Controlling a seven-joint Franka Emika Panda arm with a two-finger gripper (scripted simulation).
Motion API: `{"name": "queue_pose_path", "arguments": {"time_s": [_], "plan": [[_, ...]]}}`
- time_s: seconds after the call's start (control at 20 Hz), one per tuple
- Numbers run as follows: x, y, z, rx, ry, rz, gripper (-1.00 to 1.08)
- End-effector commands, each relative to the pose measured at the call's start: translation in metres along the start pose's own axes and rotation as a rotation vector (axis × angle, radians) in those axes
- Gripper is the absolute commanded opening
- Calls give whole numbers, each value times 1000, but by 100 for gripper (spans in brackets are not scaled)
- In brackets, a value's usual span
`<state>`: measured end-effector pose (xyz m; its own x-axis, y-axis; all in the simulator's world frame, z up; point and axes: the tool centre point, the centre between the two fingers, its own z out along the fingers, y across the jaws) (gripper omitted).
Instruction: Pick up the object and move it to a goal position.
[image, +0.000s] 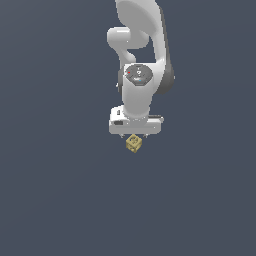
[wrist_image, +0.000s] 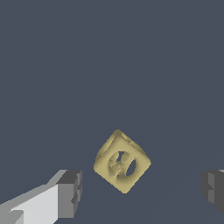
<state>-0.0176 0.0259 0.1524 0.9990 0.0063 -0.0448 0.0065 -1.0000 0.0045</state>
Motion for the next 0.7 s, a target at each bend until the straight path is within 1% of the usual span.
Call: {"name": "queue_pose_path", "arguments": {"time_s": [0.0,0.15,0.45,0.65], "plan": [[0,0,0,0,0,0,100],[0,3,0,-4,-1,-5,100],[-1,18,0,-24,-4,-31,100],[-1,18,0,-23,-4,-30,100]]}}
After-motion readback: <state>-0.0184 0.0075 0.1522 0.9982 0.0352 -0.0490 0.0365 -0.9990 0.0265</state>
